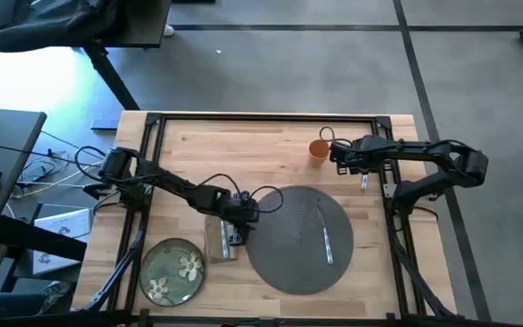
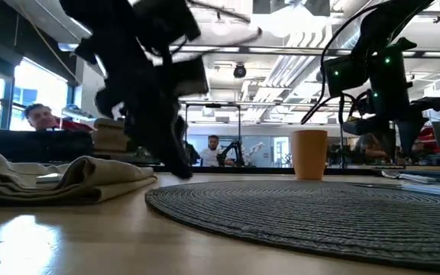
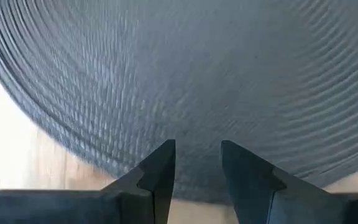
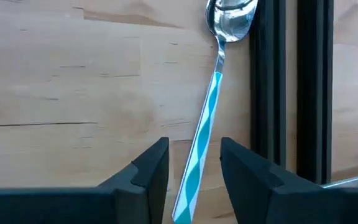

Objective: Set table place
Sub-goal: Adjust the gray table mat, then put the spoon beside the table knife on the gray table mat

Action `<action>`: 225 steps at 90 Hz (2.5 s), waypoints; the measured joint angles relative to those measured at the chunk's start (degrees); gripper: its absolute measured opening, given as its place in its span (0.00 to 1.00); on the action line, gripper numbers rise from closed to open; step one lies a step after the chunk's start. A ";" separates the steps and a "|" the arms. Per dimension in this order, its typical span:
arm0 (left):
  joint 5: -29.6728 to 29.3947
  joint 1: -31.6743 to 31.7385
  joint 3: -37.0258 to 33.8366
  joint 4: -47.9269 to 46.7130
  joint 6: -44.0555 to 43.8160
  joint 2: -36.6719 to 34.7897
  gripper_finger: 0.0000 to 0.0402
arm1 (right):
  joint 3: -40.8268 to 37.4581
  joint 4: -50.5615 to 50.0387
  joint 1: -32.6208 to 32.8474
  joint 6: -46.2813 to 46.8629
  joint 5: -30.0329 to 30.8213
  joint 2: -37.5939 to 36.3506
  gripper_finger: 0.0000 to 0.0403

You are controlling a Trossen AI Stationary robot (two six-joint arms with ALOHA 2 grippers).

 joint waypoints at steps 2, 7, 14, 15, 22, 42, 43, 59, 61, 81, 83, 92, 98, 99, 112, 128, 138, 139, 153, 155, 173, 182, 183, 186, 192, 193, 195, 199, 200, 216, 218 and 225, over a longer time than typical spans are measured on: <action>-0.03 -0.03 0.05 -0.09 -0.32 0.13 0.29 | 0.00 -0.11 0.00 0.00 -0.02 0.00 0.30; 0.03 -0.08 0.15 -1.27 -0.80 0.24 0.29 | 0.00 -0.75 0.00 0.30 -0.26 0.00 0.30; -0.02 -0.21 0.33 -3.90 -1.09 0.20 0.29 | 0.00 -1.50 0.00 1.24 -0.62 0.00 0.30; -0.02 -0.21 0.34 -4.38 -1.09 0.15 0.29 | 0.00 -1.59 0.00 1.49 -0.65 0.00 0.30; -0.02 -0.19 0.33 -8.05 -1.53 -0.29 0.29 | 0.00 -1.96 0.00 2.06 -0.90 0.00 0.30; 0.03 -0.60 0.03 -11.93 -2.33 -2.62 0.29 | -1.63 1.43 0.00 3.57 -2.78 0.00 0.30; 0.03 -0.63 0.00 -11.94 -2.35 -2.80 0.29 | -1.93 1.68 0.00 3.91 -2.85 0.00 0.30; -1.49 -1.90 -0.16 -12.41 -2.41 -5.67 0.29 | -7.58 4.06 0.01 9.76 -3.51 0.00 0.30; -1.60 -1.99 -0.15 -12.33 -2.37 -5.88 0.29 | -8.27 4.48 0.00 10.33 -3.75 0.00 0.30; -2.05 -2.18 -0.13 -11.92 -2.34 -6.17 0.29 | -14.20 12.14 0.07 10.65 -5.20 -0.48 0.30; -2.11 -2.18 -0.13 -11.90 -2.34 -6.17 0.29 | -14.23 12.23 0.07 10.62 -4.91 -0.44 0.30; -2.12 -2.18 -0.08 -11.83 -2.31 -6.21 0.29 | -14.39 12.46 0.11 9.31 -4.14 -0.48 0.30; -2.20 -2.18 -0.07 -11.82 -2.31 -6.21 0.29 | -14.45 12.73 0.12 7.64 -3.77 -0.48 0.30; -2.26 -2.19 -0.07 -11.80 -2.31 -6.21 0.29 | -14.47 12.78 0.11 7.45 -3.78 -0.48 0.30; -2.97 -2.18 -0.07 -11.67 -2.29 -6.23 0.29 | -14.58 13.28 0.21 6.49 -3.35 -0.47 0.28; -3.01 -2.18 -0.04 -11.40 -2.36 -6.25 0.29 | -14.75 14.23 1.56 6.49 -2.10 -0.31 0.12; -3.01 -2.18 -0.04 -11.40 -2.36 -6.25 0.29 | -14.78 14.15 2.84 6.47 -0.91 -0.24 0.03; -3.01 -2.18 -0.04 -11.40 -2.36 -6.25 0.29 | -14.79 14.15 3.01 6.48 -0.83 -0.24 0.03; -3.03 -2.18 -0.04 -11.47 -2.36 -6.25 0.29 | -15.03 13.84 5.44 7.22 0.17 -0.28 0.04; -3.01 -2.18 -0.04 -11.47 -2.36 -6.25 0.29 | -15.08 13.70 5.78 7.63 0.20 -0.43 0.04; -2.99 -2.18 -0.04 -11.58 -2.40 -6.25 0.29 | -15.26 10.03 9.01 10.77 -1.40 -5.44 0.03; -3.01 -2.16 -0.02 -11.62 -2.42 -6.27 0.29 | -15.20 9.78 10.20 11.02 -2.93 -9.50 0.03; -3.01 -2.15 -0.02 -11.62 -2.42 -6.28 0.29 | -15.14 9.76 10.25 11.02 -2.91 -9.98 0.03; -3.01 -2.13 0.00 -11.61 -2.42 -6.28 0.29 | -14.89 9.51 10.41 11.04 -2.68 -11.29 0.03; -2.99 -2.11 0.00 -11.60 -2.42 -6.28 0.29 | -14.24 9.05 10.49 11.13 -2.53 -13.43 0.03; -2.99 -2.09 0.00 -11.60 -2.42 -6.28 0.29 | -14.08 8.96 10.49 11.13 -2.51 -13.73 0.03; -2.99 -2.09 0.00 -11.61 -2.42 -6.28 0.29 | -13.71 8.76 10.49 11.07 -2.49 -14.44 0.03; -2.99 -2.09 0.00 -11.64 -2.45 -6.28 0.29 | -12.81 7.97 10.49 10.66 -2.56 -15.67 0.03; -2.99 -2.09 0.00 -11.64 -2.45 -6.28 0.29 | -12.57 7.76 10.50 10.53 -2.60 -15.96 0.03; -2.99 -2.11 0.01 -11.64 -2.48 -6.30 0.29 | -8.25 3.69 13.38 9.61 -4.92 -19.17 0.03; -2.99 -2.09 0.01 -11.64 -2.48 -6.32 0.29 | -7.52 2.87 14.04 9.76 -4.92 -19.33 0.03; -3.01 -2.09 0.02 -11.64 -2.47 -6.32 0.29 | -4.93 -1.00 16.93 11.42 -4.93 -19.61 0.03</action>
